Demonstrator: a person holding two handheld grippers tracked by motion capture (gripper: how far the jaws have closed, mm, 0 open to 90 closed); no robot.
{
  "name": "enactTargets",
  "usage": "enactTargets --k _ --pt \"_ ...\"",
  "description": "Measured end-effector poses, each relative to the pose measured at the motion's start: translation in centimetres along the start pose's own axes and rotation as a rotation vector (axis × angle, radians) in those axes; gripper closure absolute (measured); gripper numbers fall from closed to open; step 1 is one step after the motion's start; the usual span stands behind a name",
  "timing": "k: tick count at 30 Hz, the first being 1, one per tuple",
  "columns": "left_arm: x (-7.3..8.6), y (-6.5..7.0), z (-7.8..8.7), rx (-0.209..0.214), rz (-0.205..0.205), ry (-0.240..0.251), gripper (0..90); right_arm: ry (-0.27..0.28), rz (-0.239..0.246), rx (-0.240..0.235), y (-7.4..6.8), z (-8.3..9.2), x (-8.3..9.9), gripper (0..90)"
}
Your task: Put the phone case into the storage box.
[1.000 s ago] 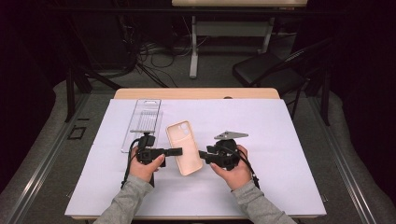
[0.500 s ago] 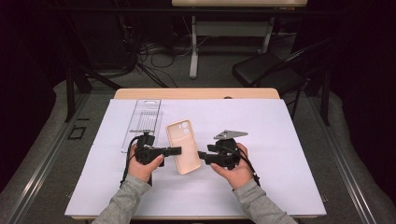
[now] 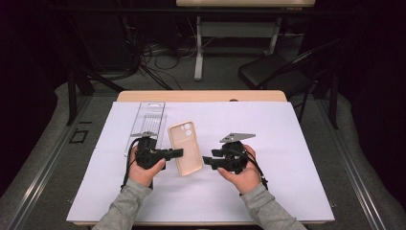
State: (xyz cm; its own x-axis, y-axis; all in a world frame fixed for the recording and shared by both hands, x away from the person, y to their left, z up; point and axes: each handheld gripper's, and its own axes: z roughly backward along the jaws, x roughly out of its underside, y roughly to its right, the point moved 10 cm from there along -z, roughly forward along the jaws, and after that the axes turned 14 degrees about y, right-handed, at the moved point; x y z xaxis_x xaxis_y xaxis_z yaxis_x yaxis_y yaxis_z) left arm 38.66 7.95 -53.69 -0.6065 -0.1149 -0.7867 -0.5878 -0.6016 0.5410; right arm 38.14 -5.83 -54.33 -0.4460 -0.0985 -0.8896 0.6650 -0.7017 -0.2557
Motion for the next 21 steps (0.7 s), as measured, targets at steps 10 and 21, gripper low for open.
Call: enactTargets --k 10,21 --pt "-0.1 0.9 0.1 0.026 -0.09 0.007 79.9 0.023 0.058 -0.058 -0.5 0.2 -0.4 48.8" --pt "0.2 1.6 0.0 0.047 -0.157 0.001 80.0 0.055 0.094 -0.092 -1.1 0.5 -1.1 48.9"
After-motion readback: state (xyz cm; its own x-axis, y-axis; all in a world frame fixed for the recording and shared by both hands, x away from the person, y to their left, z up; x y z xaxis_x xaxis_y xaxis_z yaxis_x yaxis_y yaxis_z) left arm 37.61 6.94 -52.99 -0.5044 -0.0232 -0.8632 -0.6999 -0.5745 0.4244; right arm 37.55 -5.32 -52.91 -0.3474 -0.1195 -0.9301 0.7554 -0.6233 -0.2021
